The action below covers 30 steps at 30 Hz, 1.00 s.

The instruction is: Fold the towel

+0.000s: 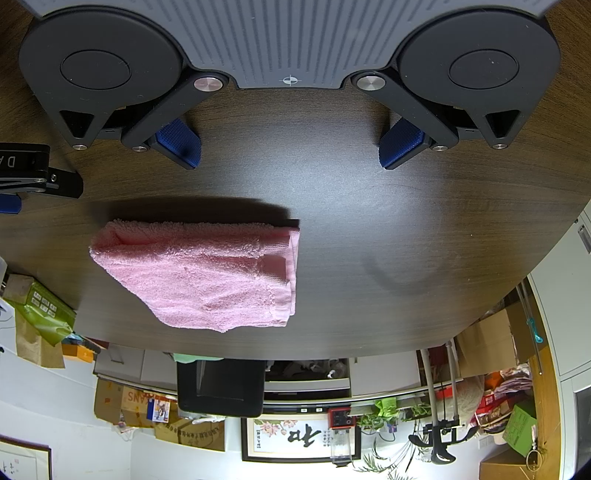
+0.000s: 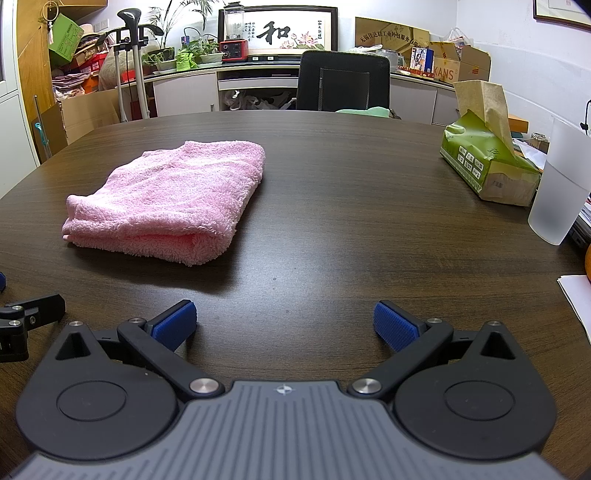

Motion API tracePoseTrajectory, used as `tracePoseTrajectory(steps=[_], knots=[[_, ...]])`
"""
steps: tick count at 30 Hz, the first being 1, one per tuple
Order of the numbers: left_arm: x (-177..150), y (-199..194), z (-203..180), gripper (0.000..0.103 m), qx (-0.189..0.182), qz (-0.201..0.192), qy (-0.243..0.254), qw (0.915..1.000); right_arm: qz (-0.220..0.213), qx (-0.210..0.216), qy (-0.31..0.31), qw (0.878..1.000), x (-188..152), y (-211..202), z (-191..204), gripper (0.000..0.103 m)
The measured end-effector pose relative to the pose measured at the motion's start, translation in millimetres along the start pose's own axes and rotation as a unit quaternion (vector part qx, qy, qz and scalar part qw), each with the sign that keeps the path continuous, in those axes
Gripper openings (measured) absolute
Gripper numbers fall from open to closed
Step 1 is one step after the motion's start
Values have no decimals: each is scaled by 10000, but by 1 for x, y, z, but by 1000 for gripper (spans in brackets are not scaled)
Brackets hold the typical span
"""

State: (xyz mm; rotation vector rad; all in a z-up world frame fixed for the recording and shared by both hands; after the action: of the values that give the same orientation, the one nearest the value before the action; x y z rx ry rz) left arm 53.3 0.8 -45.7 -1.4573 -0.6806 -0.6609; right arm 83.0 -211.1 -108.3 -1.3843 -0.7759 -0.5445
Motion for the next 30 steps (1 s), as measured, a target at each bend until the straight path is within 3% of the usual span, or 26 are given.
tracePoseTrajectory(steps=[30], knots=[[0,2,2,103,19,5,-14,10000,0,0,0,10000,0,0,0,103]])
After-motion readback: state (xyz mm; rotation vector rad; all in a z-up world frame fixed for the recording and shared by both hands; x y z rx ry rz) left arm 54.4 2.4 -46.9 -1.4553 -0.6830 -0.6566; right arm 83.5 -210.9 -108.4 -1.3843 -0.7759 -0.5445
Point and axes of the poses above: each gripper's, at about its wrist camera, not at the fingertips, and y roughly the way its jaws point, z to its left, x to its top, the point moved 7 cm from there along y, roughly the way its jaws point, and after that the axes turned 1 degree about -y, right-handed, at the moved point
